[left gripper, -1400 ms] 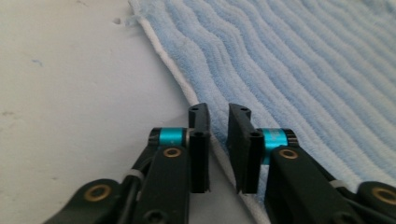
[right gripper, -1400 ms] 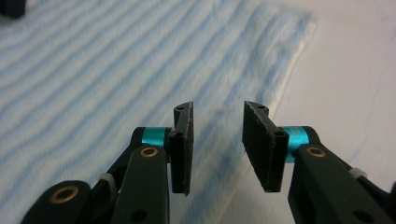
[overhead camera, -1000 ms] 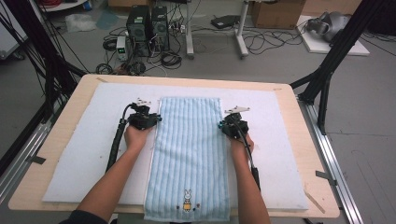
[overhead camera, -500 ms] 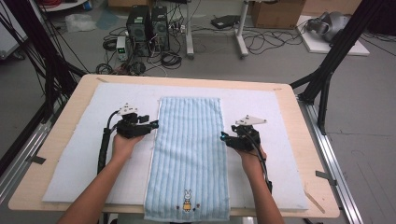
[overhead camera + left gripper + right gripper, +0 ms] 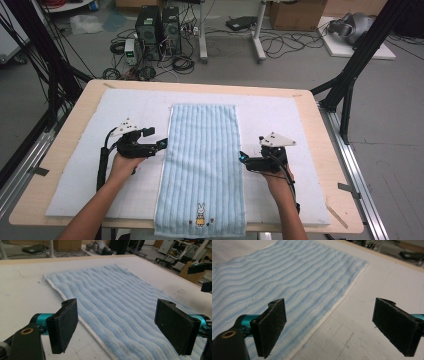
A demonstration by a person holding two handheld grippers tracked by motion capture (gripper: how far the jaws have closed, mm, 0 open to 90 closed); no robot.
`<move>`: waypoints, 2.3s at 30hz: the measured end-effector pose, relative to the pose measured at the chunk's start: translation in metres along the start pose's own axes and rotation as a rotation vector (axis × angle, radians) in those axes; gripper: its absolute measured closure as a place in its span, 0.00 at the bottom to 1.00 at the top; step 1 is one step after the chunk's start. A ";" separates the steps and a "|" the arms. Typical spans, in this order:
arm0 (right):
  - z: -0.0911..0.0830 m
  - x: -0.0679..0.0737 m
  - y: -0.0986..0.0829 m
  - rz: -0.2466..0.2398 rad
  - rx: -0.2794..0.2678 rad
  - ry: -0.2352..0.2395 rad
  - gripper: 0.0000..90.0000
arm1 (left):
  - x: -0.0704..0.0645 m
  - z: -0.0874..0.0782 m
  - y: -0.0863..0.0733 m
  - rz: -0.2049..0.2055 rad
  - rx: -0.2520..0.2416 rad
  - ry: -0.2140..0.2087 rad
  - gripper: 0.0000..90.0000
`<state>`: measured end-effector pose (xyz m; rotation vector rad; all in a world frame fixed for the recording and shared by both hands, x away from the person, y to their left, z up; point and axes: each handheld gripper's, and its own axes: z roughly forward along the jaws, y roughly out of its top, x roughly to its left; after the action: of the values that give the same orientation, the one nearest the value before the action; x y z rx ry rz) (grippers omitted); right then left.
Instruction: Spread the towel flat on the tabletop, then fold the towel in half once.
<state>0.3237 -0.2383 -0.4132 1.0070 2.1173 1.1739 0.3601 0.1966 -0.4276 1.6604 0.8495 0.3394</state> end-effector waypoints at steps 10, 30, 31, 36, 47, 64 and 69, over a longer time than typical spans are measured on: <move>0.002 -0.005 -0.001 0.041 0.013 -0.022 0.12 | 0.000 -0.004 0.000 0.001 0.010 0.018 0.22; 0.004 -0.008 -0.006 0.058 0.036 -0.019 0.12 | 0.020 0.014 0.004 -0.062 0.029 0.109 0.24; 0.003 -0.007 -0.006 0.064 0.035 -0.016 0.12 | 0.021 0.017 0.005 -0.068 0.028 0.115 0.25; 0.004 -0.005 -0.006 0.064 0.036 -0.008 0.12 | 0.025 0.036 0.015 -0.066 0.091 0.145 0.28; 0.007 -0.003 -0.006 0.057 0.048 -0.007 0.12 | 0.034 0.074 0.023 -0.119 0.210 0.227 0.32; 0.010 -0.005 -0.007 0.074 0.060 -0.002 0.12 | 0.023 0.091 0.011 0.027 0.351 0.294 0.73; 0.011 -0.004 -0.008 0.080 0.067 -0.005 0.12 | 0.020 0.092 0.010 0.053 0.350 0.271 0.93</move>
<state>0.3315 -0.2392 -0.4247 1.1334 2.1428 1.1434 0.4356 0.1426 -0.4477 1.9926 1.1169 0.4812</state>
